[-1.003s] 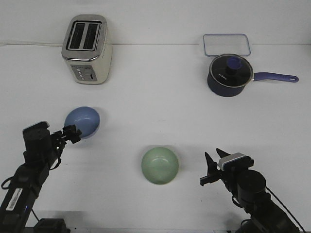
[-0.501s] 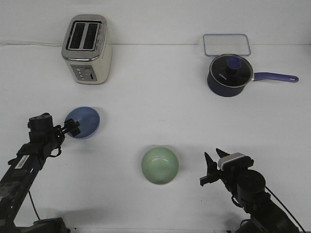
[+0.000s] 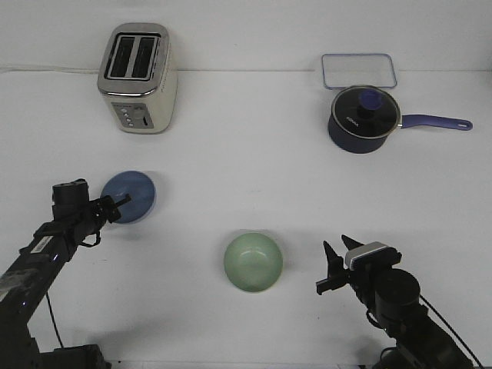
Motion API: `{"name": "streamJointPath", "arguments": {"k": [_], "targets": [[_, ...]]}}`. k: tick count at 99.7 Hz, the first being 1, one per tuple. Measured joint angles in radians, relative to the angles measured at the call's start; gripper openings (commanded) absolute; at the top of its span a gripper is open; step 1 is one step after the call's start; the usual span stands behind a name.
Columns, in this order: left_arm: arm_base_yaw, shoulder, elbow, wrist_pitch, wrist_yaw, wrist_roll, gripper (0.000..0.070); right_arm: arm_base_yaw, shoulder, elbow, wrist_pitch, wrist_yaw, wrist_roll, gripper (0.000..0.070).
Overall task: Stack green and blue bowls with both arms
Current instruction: 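Reach the left gripper to the light blue bowl rim and grasp it, then lift the blue bowl and lower it into the green bowl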
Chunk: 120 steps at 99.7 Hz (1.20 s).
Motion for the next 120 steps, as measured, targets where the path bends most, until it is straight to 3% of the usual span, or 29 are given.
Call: {"name": "streamJointPath", "arguments": {"k": [15, 28, 45, 52, 82, 102, 120], "targets": [[0.0, -0.012, 0.018, -0.002, 0.06, 0.005, 0.0013, 0.0, 0.0, 0.0, 0.0, 0.0, 0.0, 0.0283], [-0.018, -0.05, 0.06, -0.014, 0.165, 0.015, 0.0013, 0.0, 0.0, 0.0, 0.0, 0.0, 0.0, 0.0283], [-0.084, -0.138, 0.151, -0.073, 0.364, 0.039, 0.0013, 0.0, 0.0, 0.0, 0.0, 0.0, 0.0, 0.0283], [-0.132, -0.167, 0.184, -0.12, 0.394, 0.057, 0.0013, 0.0, 0.0, 0.0, 0.0, 0.0, 0.0, 0.0283], [-0.436, -0.187, 0.24, -0.296, 0.386, 0.148, 0.0013, 0.0, 0.0, 0.0, 0.0, 0.0, 0.0, 0.0283], [-0.668, -0.155, 0.24, -0.286, 0.254, 0.175, 0.0013, 0.0, 0.0, 0.0, 0.0, 0.0, 0.0, 0.0283], [-0.776, -0.109, 0.24, -0.251, 0.172, 0.179, 0.0013, 0.0, 0.0, 0.0, 0.0, 0.0, 0.0, 0.0283]]}}
